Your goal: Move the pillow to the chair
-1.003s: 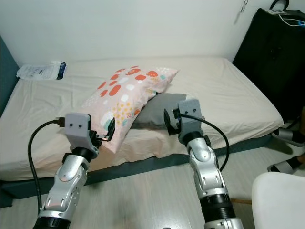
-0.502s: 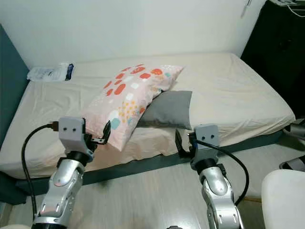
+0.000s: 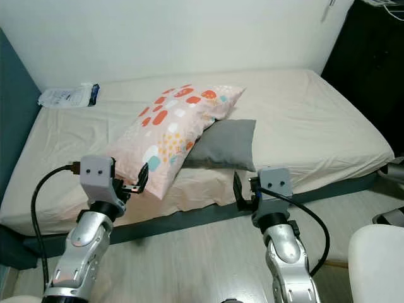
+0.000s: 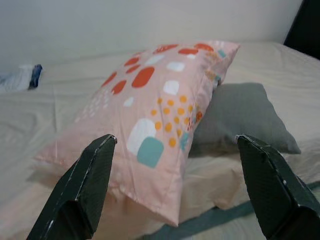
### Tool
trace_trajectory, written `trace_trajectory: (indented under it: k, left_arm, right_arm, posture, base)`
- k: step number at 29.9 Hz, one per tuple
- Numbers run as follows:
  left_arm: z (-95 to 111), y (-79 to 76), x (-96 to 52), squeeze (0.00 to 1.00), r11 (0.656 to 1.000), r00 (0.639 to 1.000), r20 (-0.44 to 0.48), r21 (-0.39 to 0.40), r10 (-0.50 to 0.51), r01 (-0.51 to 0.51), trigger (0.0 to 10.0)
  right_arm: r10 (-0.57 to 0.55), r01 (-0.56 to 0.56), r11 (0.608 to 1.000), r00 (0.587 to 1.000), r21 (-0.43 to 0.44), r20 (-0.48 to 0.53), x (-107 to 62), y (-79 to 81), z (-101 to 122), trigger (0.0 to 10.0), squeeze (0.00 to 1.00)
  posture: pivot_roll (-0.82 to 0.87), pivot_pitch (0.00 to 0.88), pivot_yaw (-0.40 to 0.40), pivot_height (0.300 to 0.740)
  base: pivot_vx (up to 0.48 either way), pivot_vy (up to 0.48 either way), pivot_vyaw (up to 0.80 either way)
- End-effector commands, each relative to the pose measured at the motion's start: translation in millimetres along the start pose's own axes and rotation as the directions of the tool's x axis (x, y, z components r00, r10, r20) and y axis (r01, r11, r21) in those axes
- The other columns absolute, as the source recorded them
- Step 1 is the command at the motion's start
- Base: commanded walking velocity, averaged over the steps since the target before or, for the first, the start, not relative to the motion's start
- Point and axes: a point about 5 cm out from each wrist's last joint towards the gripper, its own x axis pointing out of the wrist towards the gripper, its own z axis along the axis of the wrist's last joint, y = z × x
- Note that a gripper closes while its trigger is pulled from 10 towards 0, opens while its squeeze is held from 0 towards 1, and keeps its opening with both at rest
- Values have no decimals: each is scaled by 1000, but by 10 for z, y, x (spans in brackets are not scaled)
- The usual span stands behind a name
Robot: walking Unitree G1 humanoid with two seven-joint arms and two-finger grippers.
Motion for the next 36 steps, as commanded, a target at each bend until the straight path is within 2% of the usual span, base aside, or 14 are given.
trace_trajectory:
  k: [1, 4, 15, 27, 36]
  left_arm:
    - [-37, 39, -38, 0, 1000, 999, -26, -10, 20, -21, 10000]
    - [-20, 21, -46, 0, 1000, 1000, -4, 1, -23, 23, 10000]
    - [19, -12, -10, 0, 999, 999, 3, -13, -39, 39, 10000]
    - [48, -20, 9, 0, 999, 999, 10, -19, -48, 48, 10000]
    - [52, -26, 28, 0, 999, 999, 6, -22, -46, 46, 10000]
  right_arm:
    - [-18, 18, 999, 1000, 26, -19, -10, -16, -23, 10000, 0]
    - [-25, 26, 999, 999, 37, -26, -12, -1, -32, 10000, 0]
    - [-10, 11, 1000, 998, 6, -63, 16, 46, -73, 10000, 0]
    - [-3, 4, 999, 999, 40, -32, 24, 41, 101, 10000, 0]
    - [0, 1, 1000, 999, 24, -43, 19, 26, 73, 10000, 0]
  posture:
    - [-20, 101, -11, 740]
    - [-17, 100, -5, 740]
    - [-13, 102, -1, 740]
    - [-21, 106, 2, 740]
    - [-25, 109, -1, 740]
  base:
    - [0, 0, 0]
    - [0, 0, 0]
    - [295, 0, 0]
    - [352, 0, 0]
    - [348, 0, 0]
